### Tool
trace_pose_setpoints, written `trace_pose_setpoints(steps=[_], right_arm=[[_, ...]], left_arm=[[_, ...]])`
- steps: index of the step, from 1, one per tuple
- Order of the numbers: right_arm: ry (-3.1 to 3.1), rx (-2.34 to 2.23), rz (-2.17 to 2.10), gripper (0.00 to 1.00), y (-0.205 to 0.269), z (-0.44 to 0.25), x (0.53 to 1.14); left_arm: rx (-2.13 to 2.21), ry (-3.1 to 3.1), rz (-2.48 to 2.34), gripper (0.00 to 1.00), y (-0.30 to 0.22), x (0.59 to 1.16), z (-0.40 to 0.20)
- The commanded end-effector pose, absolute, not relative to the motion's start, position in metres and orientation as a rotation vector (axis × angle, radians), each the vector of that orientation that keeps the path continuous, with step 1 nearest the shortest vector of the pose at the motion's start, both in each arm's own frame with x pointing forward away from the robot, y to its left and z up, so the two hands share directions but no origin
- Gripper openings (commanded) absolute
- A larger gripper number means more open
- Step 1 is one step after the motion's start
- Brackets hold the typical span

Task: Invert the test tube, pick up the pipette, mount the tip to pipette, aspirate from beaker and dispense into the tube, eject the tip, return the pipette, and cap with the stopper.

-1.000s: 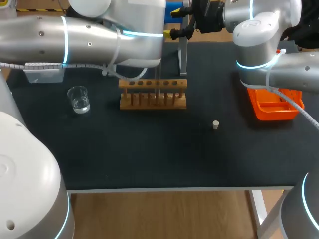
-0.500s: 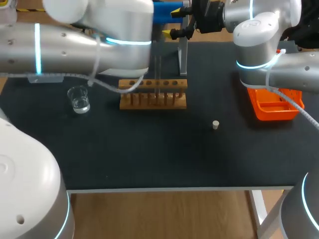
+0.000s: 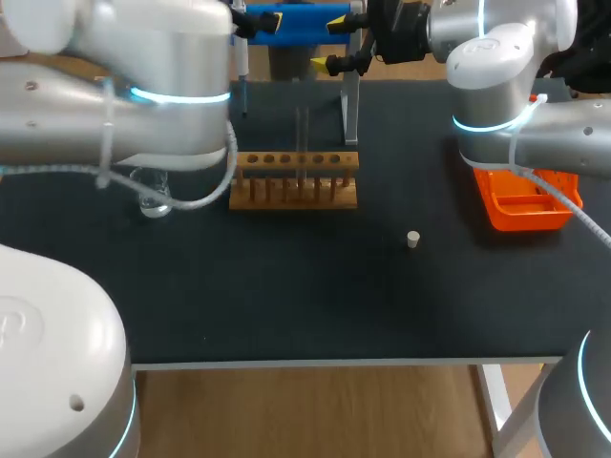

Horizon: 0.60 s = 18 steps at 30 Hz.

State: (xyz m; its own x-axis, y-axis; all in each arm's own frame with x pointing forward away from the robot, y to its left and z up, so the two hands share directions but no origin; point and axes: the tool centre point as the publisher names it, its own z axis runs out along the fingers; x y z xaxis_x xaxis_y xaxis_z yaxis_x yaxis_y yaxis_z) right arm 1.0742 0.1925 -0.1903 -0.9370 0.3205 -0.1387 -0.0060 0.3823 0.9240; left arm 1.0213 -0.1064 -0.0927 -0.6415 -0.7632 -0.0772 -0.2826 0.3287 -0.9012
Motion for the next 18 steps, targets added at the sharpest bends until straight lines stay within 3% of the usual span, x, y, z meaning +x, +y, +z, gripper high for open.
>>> trace_pose_setpoints(steps=[1,18], right_arm=[[2.356,0.276,1.572,1.00,0.193,-0.190,1.075],[2.356,0.276,1.572,1.00,0.193,-0.190,1.075]], left_arm=[[-0.612,2.325,-1.552,1.00,-0.094,0.996,-0.099],[-0.291,2.516,-1.696,1.00,-0.118,0.961,-0.158]])
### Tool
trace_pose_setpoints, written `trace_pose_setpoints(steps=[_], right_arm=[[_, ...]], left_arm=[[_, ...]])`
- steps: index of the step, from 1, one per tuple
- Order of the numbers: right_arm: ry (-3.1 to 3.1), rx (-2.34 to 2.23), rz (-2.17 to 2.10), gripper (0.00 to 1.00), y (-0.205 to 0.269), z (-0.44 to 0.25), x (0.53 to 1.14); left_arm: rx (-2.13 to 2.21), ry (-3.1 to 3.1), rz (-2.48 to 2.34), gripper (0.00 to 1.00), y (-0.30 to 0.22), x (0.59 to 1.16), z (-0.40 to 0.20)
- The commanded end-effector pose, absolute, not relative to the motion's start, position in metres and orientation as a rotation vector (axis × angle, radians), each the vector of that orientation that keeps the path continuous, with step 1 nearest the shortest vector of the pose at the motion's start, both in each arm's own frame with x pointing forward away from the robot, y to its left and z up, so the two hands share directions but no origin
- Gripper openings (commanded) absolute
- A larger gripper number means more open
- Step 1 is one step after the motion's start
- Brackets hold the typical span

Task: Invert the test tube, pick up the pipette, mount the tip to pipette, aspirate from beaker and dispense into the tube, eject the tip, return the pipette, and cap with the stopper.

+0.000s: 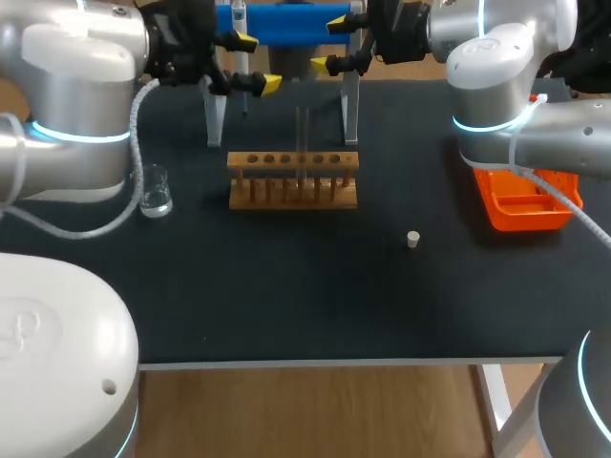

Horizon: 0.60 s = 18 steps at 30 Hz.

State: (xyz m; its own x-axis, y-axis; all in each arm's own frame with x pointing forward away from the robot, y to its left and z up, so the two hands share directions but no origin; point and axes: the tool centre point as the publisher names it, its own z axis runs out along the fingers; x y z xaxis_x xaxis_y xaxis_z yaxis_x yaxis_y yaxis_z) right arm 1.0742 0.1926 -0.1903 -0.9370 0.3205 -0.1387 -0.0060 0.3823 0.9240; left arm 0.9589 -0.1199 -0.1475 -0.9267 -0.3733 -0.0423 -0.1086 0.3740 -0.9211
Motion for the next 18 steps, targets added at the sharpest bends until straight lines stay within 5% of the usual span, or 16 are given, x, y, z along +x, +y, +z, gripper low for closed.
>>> trace_pose_setpoints(steps=[1,18], right_arm=[[2.356,0.276,1.572,1.00,0.193,-0.190,1.075],[2.356,0.276,1.572,1.00,0.193,-0.190,1.075]], left_arm=[[-0.286,2.530,-1.695,1.00,-0.119,0.961,-0.161],[-0.237,2.621,-1.560,1.00,-0.142,0.963,-0.200]])
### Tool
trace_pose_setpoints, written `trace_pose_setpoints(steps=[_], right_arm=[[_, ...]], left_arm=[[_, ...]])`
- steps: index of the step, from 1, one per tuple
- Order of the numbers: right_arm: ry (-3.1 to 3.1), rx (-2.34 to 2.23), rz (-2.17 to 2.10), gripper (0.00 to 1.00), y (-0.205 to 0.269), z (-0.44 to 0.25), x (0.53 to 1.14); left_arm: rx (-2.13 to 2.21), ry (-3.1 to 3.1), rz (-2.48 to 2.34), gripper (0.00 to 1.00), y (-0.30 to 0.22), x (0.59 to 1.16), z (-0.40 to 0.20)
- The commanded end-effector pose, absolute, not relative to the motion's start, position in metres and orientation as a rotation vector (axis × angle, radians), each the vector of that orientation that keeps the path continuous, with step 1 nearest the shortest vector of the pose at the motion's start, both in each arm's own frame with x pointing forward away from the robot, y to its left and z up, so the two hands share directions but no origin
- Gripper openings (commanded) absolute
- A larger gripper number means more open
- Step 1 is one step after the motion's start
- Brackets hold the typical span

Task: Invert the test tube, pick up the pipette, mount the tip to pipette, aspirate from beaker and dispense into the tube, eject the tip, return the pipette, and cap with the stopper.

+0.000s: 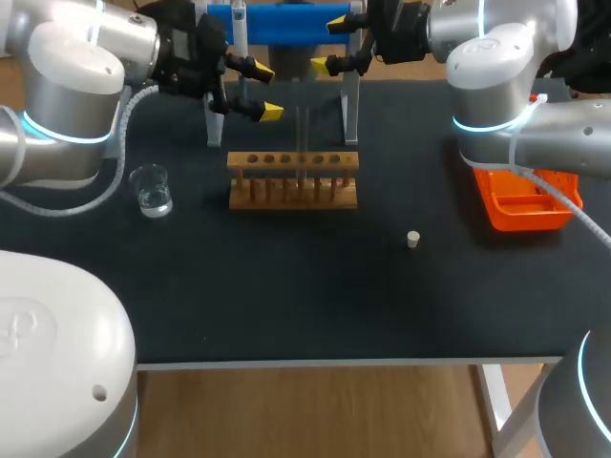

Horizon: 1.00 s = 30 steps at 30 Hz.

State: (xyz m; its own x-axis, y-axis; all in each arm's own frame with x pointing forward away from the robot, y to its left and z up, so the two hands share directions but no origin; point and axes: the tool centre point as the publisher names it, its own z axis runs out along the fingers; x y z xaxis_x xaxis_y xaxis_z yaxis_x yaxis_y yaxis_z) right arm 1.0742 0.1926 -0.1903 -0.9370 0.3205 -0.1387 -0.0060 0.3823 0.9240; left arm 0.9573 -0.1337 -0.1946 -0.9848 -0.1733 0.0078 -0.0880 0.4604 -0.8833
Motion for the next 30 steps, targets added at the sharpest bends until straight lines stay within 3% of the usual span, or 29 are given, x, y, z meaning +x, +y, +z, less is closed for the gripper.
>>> trace_pose_setpoints(steps=[1,30], right_arm=[[2.356,0.276,1.572,1.00,0.193,-0.190,1.075],[2.356,0.276,1.572,1.00,0.193,-0.190,1.075]], left_arm=[[-0.239,2.621,-1.557,1.00,-0.143,0.963,-0.201],[-0.194,2.650,-1.464,1.00,-0.182,0.981,-0.258]])
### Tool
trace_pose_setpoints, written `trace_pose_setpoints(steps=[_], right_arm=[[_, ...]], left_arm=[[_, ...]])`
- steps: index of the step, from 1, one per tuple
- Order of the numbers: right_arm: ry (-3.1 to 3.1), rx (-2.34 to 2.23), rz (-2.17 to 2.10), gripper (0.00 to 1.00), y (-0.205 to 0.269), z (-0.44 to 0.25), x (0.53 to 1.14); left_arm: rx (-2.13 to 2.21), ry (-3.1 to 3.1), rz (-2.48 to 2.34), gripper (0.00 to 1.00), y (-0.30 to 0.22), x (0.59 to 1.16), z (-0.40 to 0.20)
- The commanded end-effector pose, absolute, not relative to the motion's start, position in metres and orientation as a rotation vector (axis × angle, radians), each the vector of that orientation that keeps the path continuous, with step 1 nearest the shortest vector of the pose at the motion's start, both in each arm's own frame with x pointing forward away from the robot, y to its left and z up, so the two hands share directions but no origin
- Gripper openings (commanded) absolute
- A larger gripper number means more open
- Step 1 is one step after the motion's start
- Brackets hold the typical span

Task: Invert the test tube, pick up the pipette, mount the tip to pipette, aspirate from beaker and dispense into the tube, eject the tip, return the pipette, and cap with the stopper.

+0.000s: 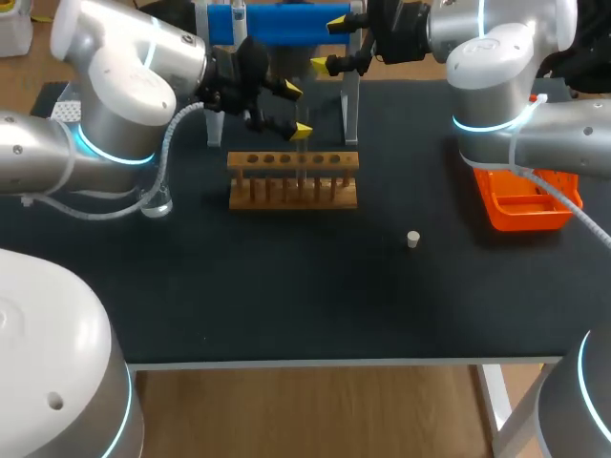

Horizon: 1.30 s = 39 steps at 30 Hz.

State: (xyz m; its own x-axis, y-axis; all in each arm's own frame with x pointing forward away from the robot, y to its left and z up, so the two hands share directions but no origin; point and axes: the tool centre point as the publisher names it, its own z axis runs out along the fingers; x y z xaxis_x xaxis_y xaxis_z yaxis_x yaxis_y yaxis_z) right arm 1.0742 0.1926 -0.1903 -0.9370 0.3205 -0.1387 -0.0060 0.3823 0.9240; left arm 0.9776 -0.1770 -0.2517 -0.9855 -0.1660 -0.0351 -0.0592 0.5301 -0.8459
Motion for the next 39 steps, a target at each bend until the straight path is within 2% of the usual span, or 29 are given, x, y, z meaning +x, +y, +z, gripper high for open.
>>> trace_pose_setpoints(steps=[1,39], right_arm=[[2.356,0.276,1.572,1.00,0.193,-0.190,1.075],[2.356,0.276,1.572,1.00,0.193,-0.190,1.075]], left_arm=[[-0.193,2.652,-1.465,1.00,-0.183,0.982,-0.260],[-0.198,2.690,-1.389,1.00,-0.194,0.988,-0.295]])
